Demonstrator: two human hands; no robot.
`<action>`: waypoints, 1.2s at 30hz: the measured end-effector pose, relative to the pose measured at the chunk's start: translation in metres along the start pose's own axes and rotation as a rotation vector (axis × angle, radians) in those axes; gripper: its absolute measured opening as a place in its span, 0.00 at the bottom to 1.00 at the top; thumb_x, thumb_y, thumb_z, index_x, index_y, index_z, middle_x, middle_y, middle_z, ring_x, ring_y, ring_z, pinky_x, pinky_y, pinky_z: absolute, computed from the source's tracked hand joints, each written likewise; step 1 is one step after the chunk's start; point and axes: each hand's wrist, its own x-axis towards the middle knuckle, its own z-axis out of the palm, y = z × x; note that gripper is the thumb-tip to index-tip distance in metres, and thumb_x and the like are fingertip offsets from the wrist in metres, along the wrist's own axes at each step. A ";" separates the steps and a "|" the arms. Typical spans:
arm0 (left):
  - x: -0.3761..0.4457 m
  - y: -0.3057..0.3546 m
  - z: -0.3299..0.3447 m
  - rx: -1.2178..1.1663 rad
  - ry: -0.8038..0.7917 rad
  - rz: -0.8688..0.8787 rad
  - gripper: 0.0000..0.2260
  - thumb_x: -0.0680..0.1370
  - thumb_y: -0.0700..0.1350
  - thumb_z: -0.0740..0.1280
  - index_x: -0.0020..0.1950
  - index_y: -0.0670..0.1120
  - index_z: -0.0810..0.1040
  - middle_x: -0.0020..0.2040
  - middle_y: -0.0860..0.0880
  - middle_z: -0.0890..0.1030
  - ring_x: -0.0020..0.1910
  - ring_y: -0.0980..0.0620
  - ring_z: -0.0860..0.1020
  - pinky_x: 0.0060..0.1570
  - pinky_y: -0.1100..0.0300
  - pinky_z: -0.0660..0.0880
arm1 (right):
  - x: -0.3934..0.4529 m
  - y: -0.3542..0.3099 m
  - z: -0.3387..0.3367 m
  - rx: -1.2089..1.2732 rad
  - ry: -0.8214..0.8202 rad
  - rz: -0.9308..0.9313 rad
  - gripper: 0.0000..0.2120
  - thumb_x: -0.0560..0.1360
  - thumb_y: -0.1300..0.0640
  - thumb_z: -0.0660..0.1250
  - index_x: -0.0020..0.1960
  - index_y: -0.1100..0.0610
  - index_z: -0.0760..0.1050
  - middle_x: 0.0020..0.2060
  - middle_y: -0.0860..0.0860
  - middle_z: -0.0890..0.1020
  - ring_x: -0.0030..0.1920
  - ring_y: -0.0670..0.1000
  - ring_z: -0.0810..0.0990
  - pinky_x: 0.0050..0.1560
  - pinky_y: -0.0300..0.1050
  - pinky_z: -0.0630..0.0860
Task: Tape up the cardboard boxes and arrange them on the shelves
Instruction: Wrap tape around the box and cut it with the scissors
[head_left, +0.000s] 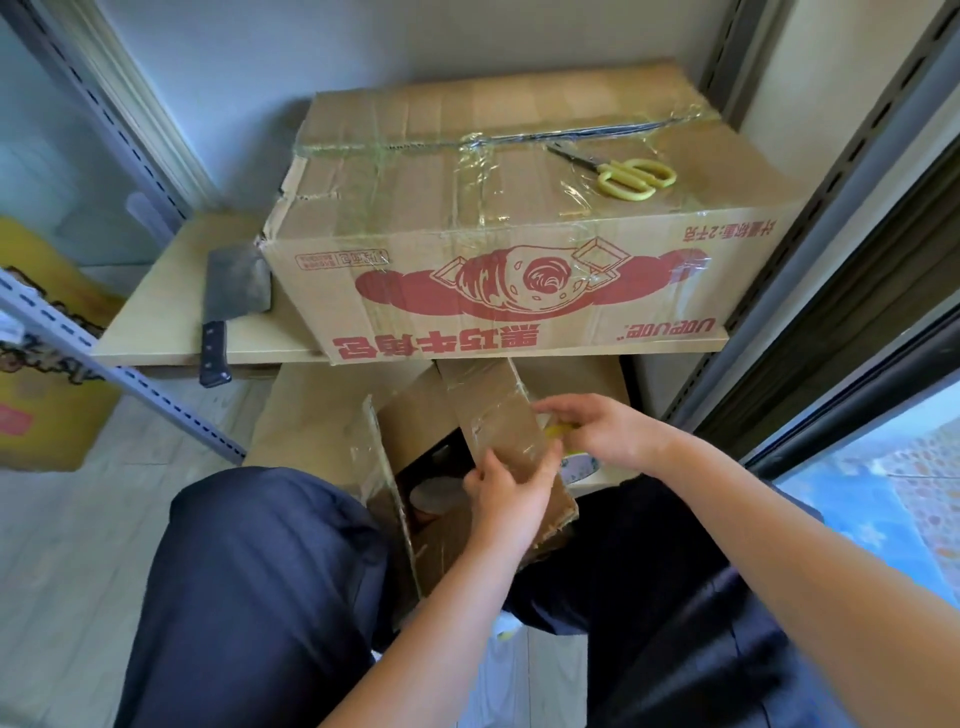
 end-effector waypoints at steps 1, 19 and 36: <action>0.001 0.002 0.001 -0.010 0.002 -0.015 0.45 0.66 0.75 0.63 0.75 0.50 0.62 0.69 0.45 0.65 0.65 0.44 0.72 0.65 0.52 0.71 | 0.001 0.001 -0.002 -0.015 -0.006 0.012 0.23 0.76 0.66 0.64 0.66 0.46 0.73 0.60 0.55 0.80 0.60 0.52 0.79 0.66 0.51 0.73; 0.022 -0.012 -0.019 -0.255 -0.240 0.029 0.09 0.84 0.48 0.58 0.57 0.48 0.76 0.55 0.45 0.81 0.48 0.50 0.81 0.48 0.54 0.81 | 0.017 0.021 0.008 -0.437 0.019 0.078 0.11 0.77 0.59 0.66 0.58 0.51 0.81 0.51 0.47 0.79 0.56 0.47 0.77 0.51 0.35 0.68; 0.065 -0.040 0.027 0.115 0.049 0.032 0.16 0.84 0.43 0.56 0.43 0.37 0.76 0.41 0.36 0.79 0.46 0.38 0.79 0.37 0.52 0.66 | -0.047 -0.086 -0.043 -0.601 1.239 -0.542 0.10 0.73 0.57 0.56 0.42 0.56 0.76 0.35 0.49 0.78 0.34 0.52 0.75 0.28 0.44 0.69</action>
